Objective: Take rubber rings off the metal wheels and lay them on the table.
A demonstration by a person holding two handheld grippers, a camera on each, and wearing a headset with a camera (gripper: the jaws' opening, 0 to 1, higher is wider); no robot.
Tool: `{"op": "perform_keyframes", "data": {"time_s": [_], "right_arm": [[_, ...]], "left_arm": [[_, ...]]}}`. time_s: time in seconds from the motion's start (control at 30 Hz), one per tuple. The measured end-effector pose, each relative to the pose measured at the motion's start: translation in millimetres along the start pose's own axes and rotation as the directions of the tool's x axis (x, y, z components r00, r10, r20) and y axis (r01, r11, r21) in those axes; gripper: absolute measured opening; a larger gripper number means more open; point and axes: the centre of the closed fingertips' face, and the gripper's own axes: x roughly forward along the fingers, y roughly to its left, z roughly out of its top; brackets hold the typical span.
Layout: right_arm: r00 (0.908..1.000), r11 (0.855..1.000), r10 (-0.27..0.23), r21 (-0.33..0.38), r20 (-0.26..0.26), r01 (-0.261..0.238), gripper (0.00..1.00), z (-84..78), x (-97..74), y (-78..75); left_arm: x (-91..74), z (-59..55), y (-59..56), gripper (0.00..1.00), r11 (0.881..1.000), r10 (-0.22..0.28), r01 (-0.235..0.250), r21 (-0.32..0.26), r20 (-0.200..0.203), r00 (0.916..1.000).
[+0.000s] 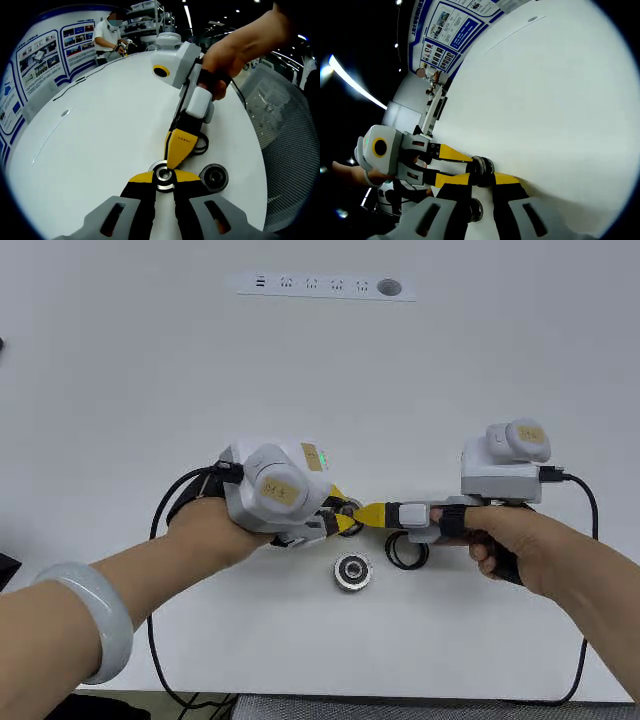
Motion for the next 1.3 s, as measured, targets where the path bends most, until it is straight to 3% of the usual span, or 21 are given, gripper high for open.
{"op": "perform_keyframes", "data": {"time_s": [0.07,0.3,0.47,1.0,1.3], "right_arm": [[0.9997,1.0,0.023,0.003,0.005,-0.023,0.14,0.7,-0.9,4.2],[0.9997,1.0,0.02,0.001,0.011,-0.02,0.12,2.0,-5.2,1.8],[0.9997,1.0,0.008,-0.006,0.022,-0.008,0.05,3.9,-7.5,-1.4],[0.9996,1.0,0.001,-0.014,0.03,-0.001,0.02,5.0,-8.5,-0.1],[0.999,1.0,0.004,-0.026,0.044,-0.002,0.01,6.4,-8.0,8.2]], "left_arm": [[0.0,0.1,-0.2,0.13,1.0,0.001,-0.001,-0.001,0.0,1.0],[-0.2,0.0,-0.2,0.13,1.0,0.005,-0.005,-0.001,0.001,1.0],[-0.3,0.0,-0.3,0.13,1.0,0.004,-0.004,-0.001,0.001,1.0],[-0.9,-0.2,-0.8,0.13,1.0,0.004,-0.004,-0.003,0.0,1.0],[-0.9,-0.4,-0.9,0.13,1.0,0.003,-0.003,-0.001,-0.002,1.0]]}}
